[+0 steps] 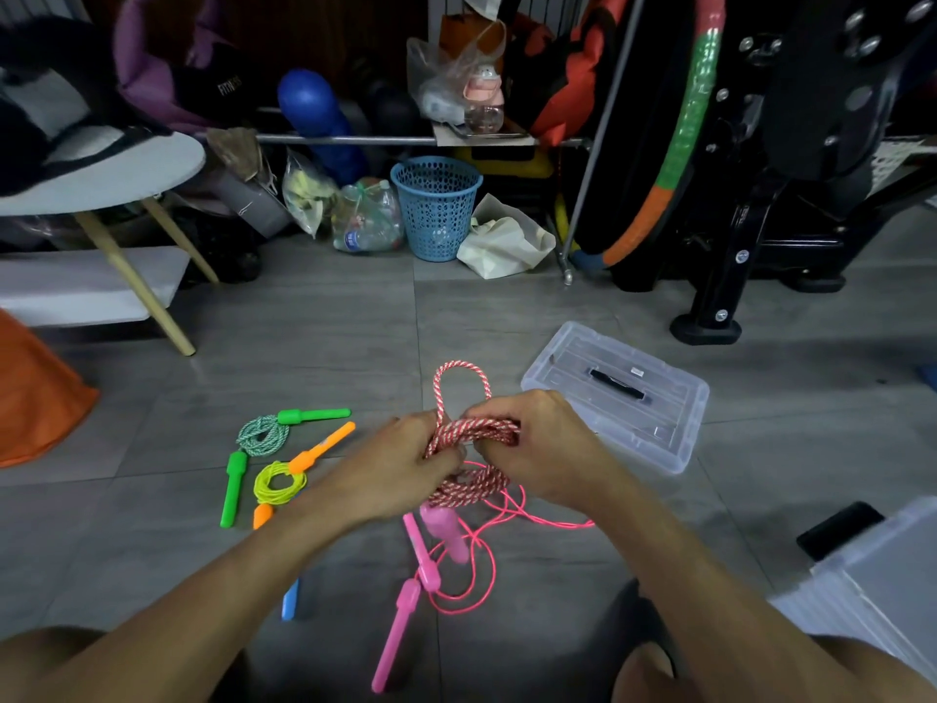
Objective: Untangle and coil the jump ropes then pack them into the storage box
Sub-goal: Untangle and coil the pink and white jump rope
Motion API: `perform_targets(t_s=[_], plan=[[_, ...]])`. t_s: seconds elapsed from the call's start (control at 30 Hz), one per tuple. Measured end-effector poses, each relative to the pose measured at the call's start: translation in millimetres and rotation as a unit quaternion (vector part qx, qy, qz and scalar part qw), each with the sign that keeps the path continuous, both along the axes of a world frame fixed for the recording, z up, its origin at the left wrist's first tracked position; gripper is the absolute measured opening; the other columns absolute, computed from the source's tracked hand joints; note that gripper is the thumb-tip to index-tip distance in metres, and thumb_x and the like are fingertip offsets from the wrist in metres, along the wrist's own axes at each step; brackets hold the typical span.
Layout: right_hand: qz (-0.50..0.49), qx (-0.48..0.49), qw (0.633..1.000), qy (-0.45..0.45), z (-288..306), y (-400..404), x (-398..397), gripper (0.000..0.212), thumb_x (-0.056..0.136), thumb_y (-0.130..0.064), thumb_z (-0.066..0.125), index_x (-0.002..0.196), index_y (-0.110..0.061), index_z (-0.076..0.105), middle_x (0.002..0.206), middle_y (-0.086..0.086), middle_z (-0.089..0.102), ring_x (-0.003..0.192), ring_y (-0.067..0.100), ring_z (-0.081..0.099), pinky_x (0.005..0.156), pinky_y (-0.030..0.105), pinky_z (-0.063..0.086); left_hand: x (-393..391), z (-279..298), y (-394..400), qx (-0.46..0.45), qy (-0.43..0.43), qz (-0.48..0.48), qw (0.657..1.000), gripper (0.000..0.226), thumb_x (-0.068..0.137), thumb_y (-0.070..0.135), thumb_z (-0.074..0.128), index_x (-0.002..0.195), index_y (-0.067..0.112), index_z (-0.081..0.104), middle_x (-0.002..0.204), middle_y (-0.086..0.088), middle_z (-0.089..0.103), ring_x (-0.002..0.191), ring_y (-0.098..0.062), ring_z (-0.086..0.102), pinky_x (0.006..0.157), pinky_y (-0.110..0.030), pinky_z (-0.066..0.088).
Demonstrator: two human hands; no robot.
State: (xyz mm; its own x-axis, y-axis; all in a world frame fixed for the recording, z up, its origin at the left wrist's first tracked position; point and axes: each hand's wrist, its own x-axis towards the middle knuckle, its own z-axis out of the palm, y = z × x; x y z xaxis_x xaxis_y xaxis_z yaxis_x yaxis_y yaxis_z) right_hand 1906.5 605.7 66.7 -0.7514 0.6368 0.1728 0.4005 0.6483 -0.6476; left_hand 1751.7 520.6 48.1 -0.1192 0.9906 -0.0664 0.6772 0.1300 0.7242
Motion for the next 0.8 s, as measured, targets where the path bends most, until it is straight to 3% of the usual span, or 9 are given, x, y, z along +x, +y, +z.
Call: perform_targets(t_s=[0.03, 0.1, 0.17, 0.23, 0.33, 0.43, 0.53, 0.63, 0.8], plan=[[-0.001, -0.040, 0.999, 0.015, 4, 2, 2, 0.041, 0.070, -0.016, 0.070, 0.107, -0.034, 0.068, 0.078, -0.008, 0.068, 0.056, 0.006, 0.054, 0.064, 0.027, 0.049, -2, -1, -1, -0.003, 0.023, -0.018, 1.000, 0.020, 0.085, 0.032, 0.045, 0.085, 0.012, 0.051, 0.079, -0.003, 0.061, 0.072, -0.020, 0.055, 0.067, -0.036, 0.045], [0.004, -0.139, 0.990, 0.033, 12, 13, 12, 0.080, 0.067, -0.010, 0.081, 0.134, -0.038, 0.045, 0.097, -0.004, 0.064, 0.055, 0.004, 0.050, 0.063, 0.020, 0.048, -8, -4, -2, -0.013, 0.051, -0.021, 0.998, 0.026, 0.088, 0.035, 0.040, 0.094, 0.011, 0.049, 0.087, -0.008, 0.063, 0.084, -0.027, 0.059, 0.074, -0.041, 0.046], [-0.019, -0.182, 0.983, 0.024, 18, 25, 23, 0.095, 0.070, 0.004, 0.071, 0.144, -0.036, 0.027, 0.104, 0.003, 0.059, 0.067, 0.008, 0.054, 0.066, 0.018, 0.048, -15, -3, -3, -0.015, 0.068, -0.010, 0.998, 0.017, 0.095, 0.029, 0.043, 0.093, 0.013, 0.048, 0.085, -0.007, 0.061, 0.083, -0.027, 0.057, 0.074, -0.038, 0.045], [-0.101, -0.115, 0.988, -0.014, 18, 38, 31, 0.076, 0.077, 0.006, 0.057, 0.144, -0.022, 0.033, 0.105, 0.003, 0.061, 0.088, 0.017, 0.058, 0.077, 0.024, 0.049, -20, 3, -4, -0.013, 0.060, -0.006, 0.998, 0.013, 0.097, 0.023, 0.044, 0.090, 0.013, 0.048, 0.080, -0.004, 0.058, 0.078, -0.024, 0.055, 0.070, -0.035, 0.041], [-0.229, -0.032, 0.973, 0.011, 12, 53, 40, 0.035, 0.083, 0.003, 0.052, 0.114, -0.010, 0.063, 0.103, 0.007, 0.066, 0.096, 0.025, 0.061, 0.086, 0.035, 0.050, -21, 11, -6, -0.011, 0.020, -0.024, 0.999, 0.012, 0.096, 0.021, 0.046, 0.092, 0.013, 0.053, 0.083, -0.004, 0.060, 0.080, -0.022, 0.057, 0.072, -0.035, 0.044], [-0.269, -0.160, 0.931, 0.187, 8, 52, 38, 0.027, 0.083, 0.005, 0.056, 0.090, -0.020, 0.062, 0.095, 0.014, 0.066, 0.084, 0.024, 0.062, 0.080, 0.047, 0.055, -14, 9, -8, -0.027, 0.002, -0.060, 0.998, 0.013, 0.093, 0.030, 0.047, 0.090, 0.020, 0.055, 0.083, 0.004, 0.060, 0.080, -0.014, 0.056, 0.078, -0.035, 0.044], [-0.279, -0.299, 0.866, 0.288, 6, 43, 25, 0.021, 0.088, 0.004, 0.056, 0.084, -0.017, 0.056, 0.092, 0.020, 0.061, 0.077, 0.027, 0.062, 0.066, 0.039, 0.056, -4, 4, -7, -0.028, -0.048, -0.085, 0.995, 0.011, 0.085, 0.032, 0.046, 0.081, 0.023, 0.051, 0.074, 0.010, 0.053, 0.070, -0.006, 0.048, 0.074, -0.038, 0.044], [-0.278, -0.350, 0.838, 0.312, 10, 41, 23, 0.009, 0.087, 0.000, 0.061, 0.088, -0.008, 0.056, 0.088, 0.017, 0.062, 0.068, 0.019, 0.064, 0.057, 0.028, 0.057, -3, 4, -7, -0.025, -0.070, -0.077, 0.994, 0.018, 0.083, 0.034, 0.044, 0.087, 0.020, 0.055, 0.077, 0.006, 0.058, 0.071, -0.007, 0.051, 0.076, -0.038, 0.045], [-0.247, -0.428, 0.817, 0.298, 9, 39, 23, 0.016, 0.084, -0.010, 0.066, 0.096, -0.001, 0.060, 0.081, 0.016, 0.065, 0.062, 0.016, 0.067, 0.057, 0.028, 0.059, -11, 1, -6, 0.002, -0.117, -0.051, 0.992, 0.037, 0.082, 0.048, 0.045, 0.099, 0.019, 0.062, 0.099, 0.003, 0.069, 0.099, -0.016, 0.063, 0.091, -0.043, 0.047]])
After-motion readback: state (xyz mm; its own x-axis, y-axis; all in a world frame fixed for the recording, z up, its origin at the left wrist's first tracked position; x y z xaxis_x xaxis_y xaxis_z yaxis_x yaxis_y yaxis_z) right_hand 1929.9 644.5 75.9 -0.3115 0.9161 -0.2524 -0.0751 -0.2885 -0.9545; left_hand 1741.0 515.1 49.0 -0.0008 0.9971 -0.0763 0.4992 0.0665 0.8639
